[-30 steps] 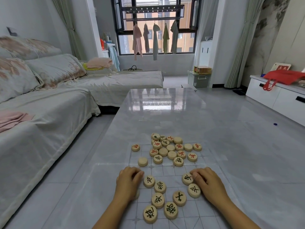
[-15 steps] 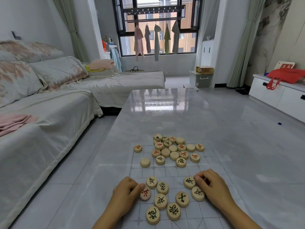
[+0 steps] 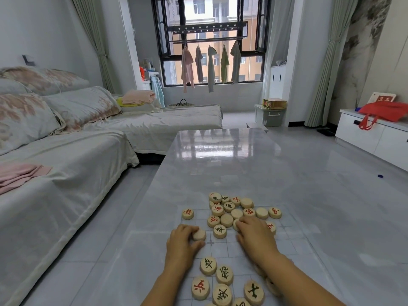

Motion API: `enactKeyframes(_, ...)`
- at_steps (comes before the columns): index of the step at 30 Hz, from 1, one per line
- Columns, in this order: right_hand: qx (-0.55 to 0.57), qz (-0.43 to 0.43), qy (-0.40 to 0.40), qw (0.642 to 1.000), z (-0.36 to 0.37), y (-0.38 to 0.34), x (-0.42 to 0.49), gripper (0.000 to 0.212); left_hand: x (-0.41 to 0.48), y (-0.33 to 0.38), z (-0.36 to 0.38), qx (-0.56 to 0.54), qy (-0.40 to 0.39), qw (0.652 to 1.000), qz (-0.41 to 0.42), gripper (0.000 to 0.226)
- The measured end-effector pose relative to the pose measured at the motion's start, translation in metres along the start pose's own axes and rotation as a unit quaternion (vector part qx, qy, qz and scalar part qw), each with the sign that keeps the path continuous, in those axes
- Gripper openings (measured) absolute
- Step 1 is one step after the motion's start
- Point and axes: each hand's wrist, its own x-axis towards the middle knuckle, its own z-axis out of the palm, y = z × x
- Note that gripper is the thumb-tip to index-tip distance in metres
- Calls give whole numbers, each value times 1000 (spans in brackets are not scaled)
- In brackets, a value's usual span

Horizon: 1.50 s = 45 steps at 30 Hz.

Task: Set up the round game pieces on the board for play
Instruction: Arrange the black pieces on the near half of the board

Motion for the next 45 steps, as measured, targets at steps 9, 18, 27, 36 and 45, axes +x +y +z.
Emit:
enactKeyframes(9, -123, -103, 18, 987, -7, -19, -29, 26, -19, -6, -6, -16, 20, 998, -60, 27)
enactKeyframes(18, 83, -43, -10, 996, -15, -18, -34, 35, -42, -8, -15, -103, 70, 992, -9, 12)
enactKeyframes(27, 68, -15, 35, 997, 2, 0, -22, 28, -42, -8, -11, 9, 27, 999, 29, 29)
enactKeyframes(36, 34, -18, -68, 997, 8, 0, 33, 41, -38, -9, -10, -18, 26, 999, 18, 26)
enactKeyframes(45, 97, -91, -30, 991, -3, 8, -33, 37, -43, -3, -13, -45, 44, 998, 26, 17)
